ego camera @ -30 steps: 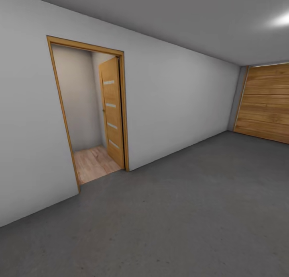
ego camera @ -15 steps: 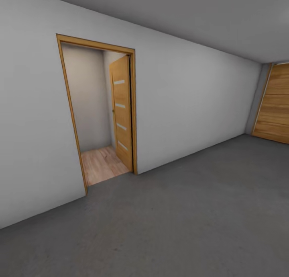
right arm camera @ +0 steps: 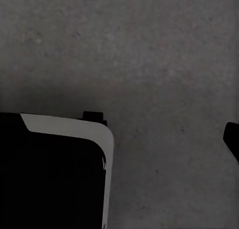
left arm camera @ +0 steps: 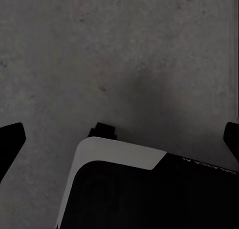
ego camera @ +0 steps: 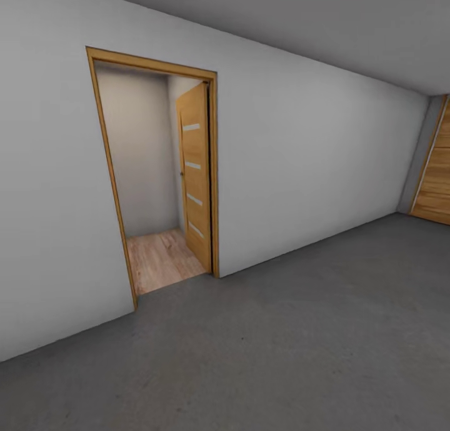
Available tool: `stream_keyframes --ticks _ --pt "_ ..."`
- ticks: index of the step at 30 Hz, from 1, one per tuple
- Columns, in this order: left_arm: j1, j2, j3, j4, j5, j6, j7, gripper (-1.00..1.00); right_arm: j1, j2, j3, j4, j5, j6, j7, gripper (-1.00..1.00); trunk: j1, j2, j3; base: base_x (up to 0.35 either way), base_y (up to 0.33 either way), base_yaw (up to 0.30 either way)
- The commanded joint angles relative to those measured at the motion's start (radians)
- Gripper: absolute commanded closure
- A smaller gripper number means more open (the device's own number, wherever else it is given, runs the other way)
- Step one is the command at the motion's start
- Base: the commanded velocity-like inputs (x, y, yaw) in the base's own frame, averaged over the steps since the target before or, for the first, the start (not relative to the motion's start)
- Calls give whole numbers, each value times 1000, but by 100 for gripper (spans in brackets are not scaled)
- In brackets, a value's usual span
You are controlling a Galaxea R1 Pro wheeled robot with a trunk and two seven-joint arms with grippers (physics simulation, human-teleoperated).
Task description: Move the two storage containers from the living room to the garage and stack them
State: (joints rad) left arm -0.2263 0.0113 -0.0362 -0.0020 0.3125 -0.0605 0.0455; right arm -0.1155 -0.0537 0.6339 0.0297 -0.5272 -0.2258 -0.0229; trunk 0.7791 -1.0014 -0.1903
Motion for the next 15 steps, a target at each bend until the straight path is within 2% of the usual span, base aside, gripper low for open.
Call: stream_keyframes --ticks 1,15 --pt "-1 0 -4 1 5 -1 2 -100 -1 0 9 2 -7 -3 0 -100 1 -1 -1 319 -10 1" --pt "-1 -1 -5 1 5 4 2 -100 -1 2 9 2 -8 -2 -2 -100 1 -1 -1 319 -2 0"
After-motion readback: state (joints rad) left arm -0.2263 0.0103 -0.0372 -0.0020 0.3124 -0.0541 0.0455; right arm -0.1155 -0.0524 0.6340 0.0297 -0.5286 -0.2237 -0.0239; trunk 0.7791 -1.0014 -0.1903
